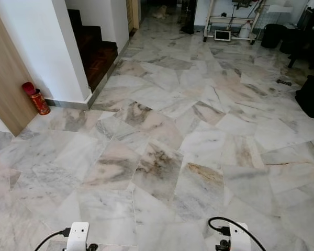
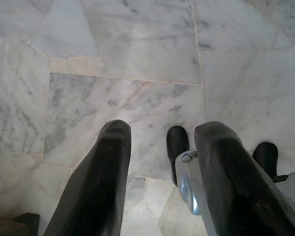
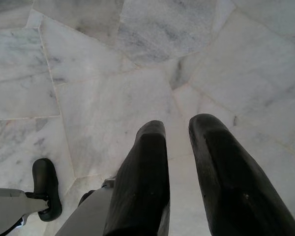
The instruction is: Move the pillow to the sofa from floor
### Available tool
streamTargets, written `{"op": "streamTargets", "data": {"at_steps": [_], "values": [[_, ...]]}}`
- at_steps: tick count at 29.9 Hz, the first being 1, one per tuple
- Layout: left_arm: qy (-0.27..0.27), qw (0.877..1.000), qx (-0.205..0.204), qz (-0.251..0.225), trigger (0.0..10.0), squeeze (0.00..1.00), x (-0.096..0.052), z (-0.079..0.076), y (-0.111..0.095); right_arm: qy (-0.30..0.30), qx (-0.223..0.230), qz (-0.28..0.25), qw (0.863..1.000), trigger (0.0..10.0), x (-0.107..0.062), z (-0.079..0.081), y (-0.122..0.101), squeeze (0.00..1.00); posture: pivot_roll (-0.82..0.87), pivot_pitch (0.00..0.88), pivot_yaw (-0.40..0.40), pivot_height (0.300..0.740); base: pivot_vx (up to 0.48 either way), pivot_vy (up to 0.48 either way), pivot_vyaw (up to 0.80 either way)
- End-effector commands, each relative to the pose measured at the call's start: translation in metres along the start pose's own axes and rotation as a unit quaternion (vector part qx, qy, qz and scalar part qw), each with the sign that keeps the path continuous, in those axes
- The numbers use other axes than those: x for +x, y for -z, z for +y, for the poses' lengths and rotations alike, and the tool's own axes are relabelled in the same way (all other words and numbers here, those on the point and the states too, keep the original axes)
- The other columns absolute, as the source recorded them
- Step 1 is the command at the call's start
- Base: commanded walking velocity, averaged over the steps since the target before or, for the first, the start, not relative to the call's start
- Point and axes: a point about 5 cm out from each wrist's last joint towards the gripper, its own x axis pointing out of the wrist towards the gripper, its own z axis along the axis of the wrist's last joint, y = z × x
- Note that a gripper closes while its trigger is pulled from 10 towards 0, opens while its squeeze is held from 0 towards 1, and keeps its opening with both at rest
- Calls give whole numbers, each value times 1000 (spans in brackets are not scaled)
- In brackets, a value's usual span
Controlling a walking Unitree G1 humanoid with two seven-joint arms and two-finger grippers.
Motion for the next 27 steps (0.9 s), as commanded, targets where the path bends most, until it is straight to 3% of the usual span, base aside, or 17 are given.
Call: {"op": "streamTargets", "data": {"at_steps": [1, 13, 22, 27], "values": [[54, 997, 47, 4, 10000, 0, 2, -18, -4, -45, 128, -17, 991, 10000, 6, 54, -27, 0, -13, 0, -60, 740, 0, 0, 0], [36, 999, 16, 35, 10000, 0, -3, -16, 22, -54, 108, -24, 992, 10000, 7, 57, -35, 0, -11, 0, -86, 740, 0, 0, 0], [29, 999, 9, 32, 10000, 0, -3, -11, 19, -63, 90, -27, 994, 10000, 8, 58, -40, 0, -2, 0, -87, 740, 0, 0, 0], [30, 999, 15, 39, 10000, 0, -4, -8, 21, -55, 104, -31, 993, 10000, 8, 60, -41, 0, -24, 0, -64, 740, 0, 0, 0]]}}
